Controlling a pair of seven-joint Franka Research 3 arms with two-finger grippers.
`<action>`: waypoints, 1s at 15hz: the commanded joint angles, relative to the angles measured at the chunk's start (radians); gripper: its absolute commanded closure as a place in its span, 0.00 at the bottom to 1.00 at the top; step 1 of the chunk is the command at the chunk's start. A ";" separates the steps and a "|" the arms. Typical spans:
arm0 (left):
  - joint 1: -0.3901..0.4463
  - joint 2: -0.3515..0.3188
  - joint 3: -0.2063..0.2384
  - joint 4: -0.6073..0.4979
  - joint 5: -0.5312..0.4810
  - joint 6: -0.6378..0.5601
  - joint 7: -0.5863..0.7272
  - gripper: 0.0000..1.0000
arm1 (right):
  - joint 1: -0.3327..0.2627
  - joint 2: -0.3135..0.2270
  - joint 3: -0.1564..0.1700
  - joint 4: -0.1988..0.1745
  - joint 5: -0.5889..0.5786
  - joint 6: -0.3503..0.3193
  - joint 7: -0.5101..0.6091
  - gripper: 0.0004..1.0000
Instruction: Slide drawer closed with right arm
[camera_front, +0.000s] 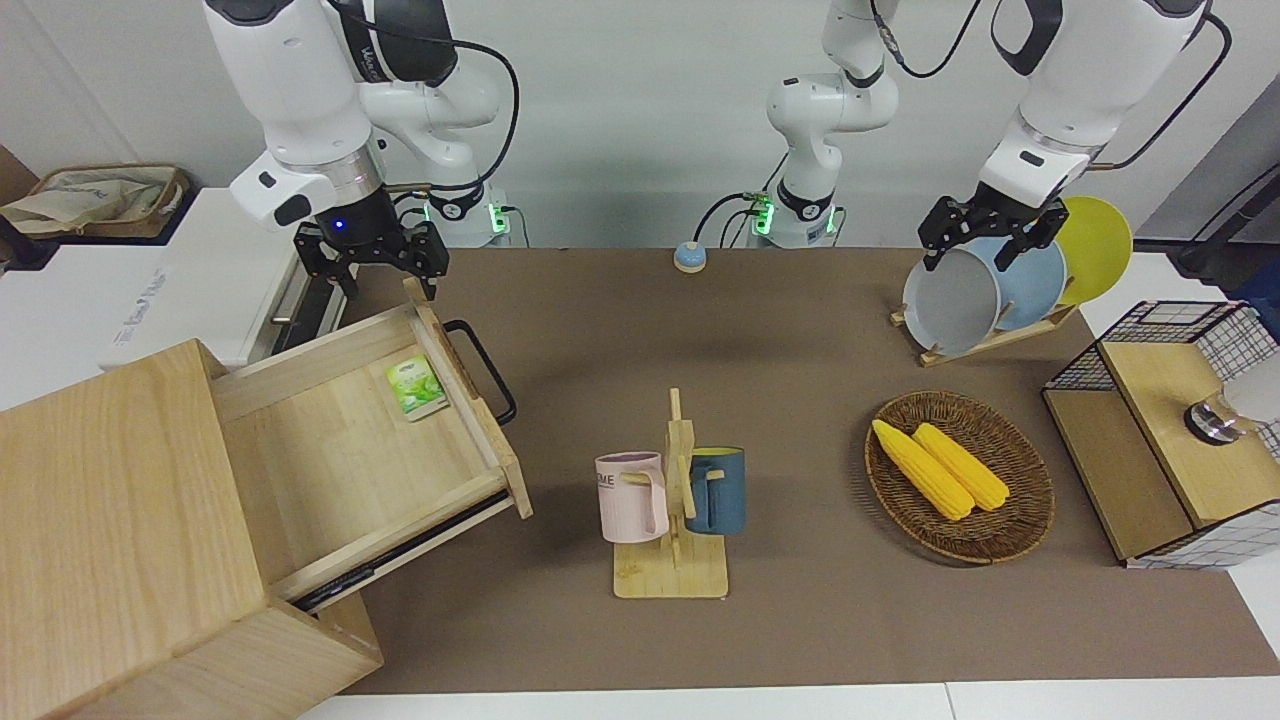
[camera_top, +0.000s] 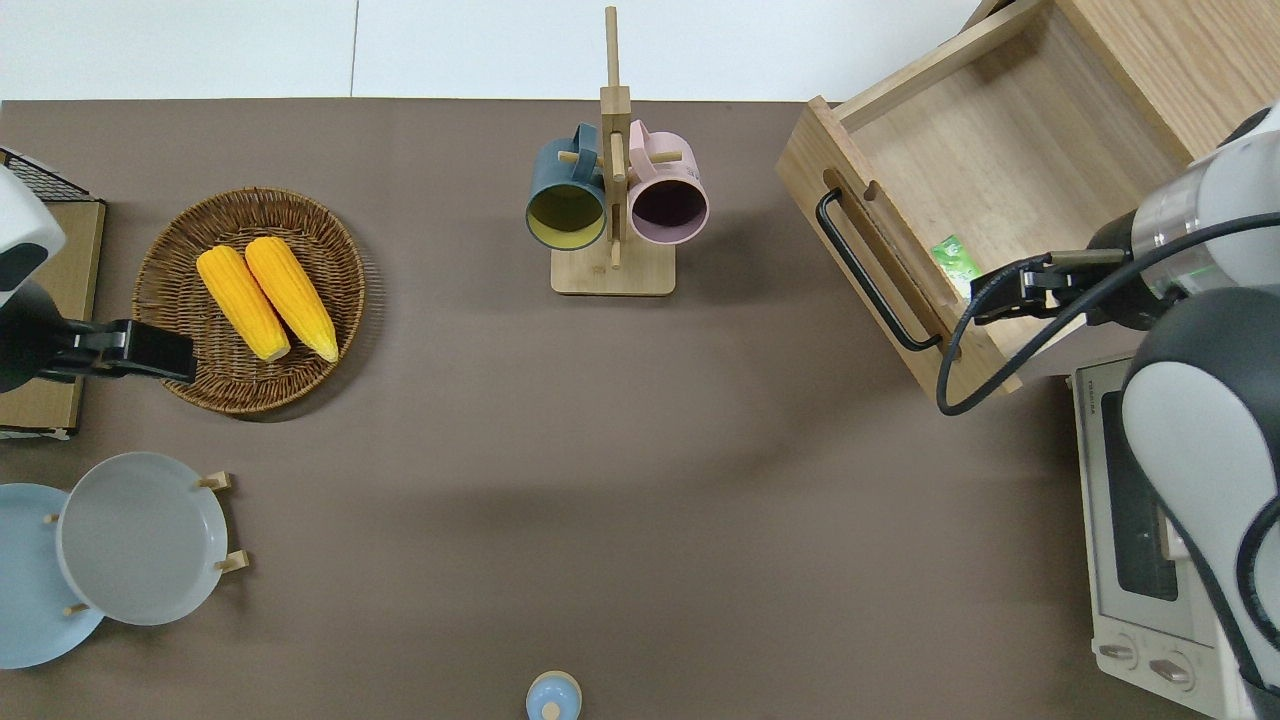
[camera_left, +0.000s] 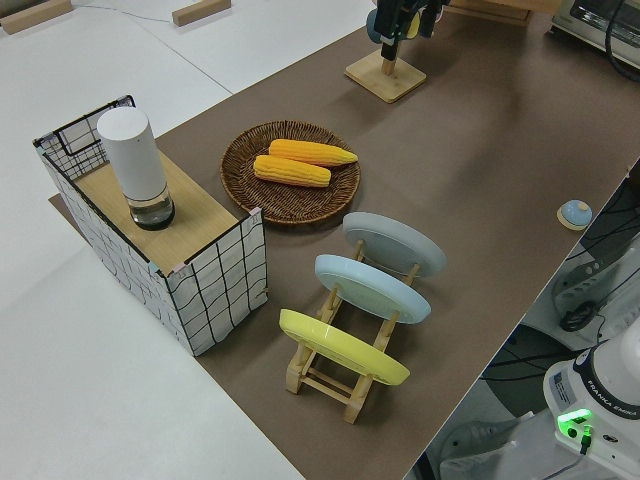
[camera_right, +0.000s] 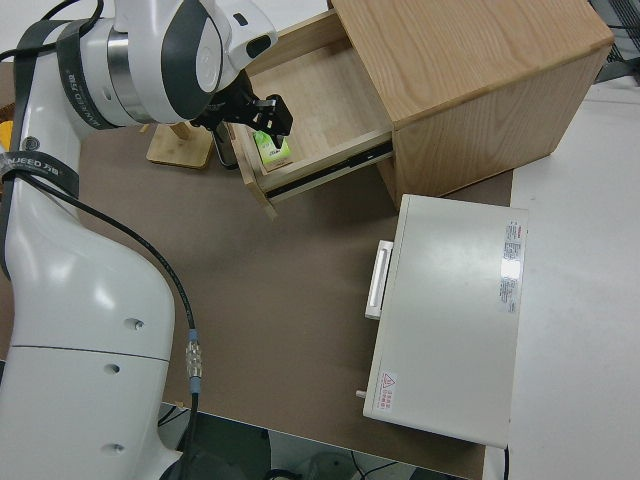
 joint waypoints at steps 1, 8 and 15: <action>0.004 0.011 -0.006 0.026 0.017 -0.020 0.010 0.01 | 0.001 -0.019 0.003 -0.017 0.031 -0.004 -0.025 0.01; 0.004 0.011 -0.006 0.026 0.017 -0.020 0.010 0.01 | 0.009 -0.021 0.006 -0.017 0.032 -0.018 -0.026 0.01; 0.004 0.011 -0.006 0.024 0.017 -0.020 0.010 0.01 | 0.009 -0.022 0.011 -0.008 0.034 -0.032 -0.066 0.92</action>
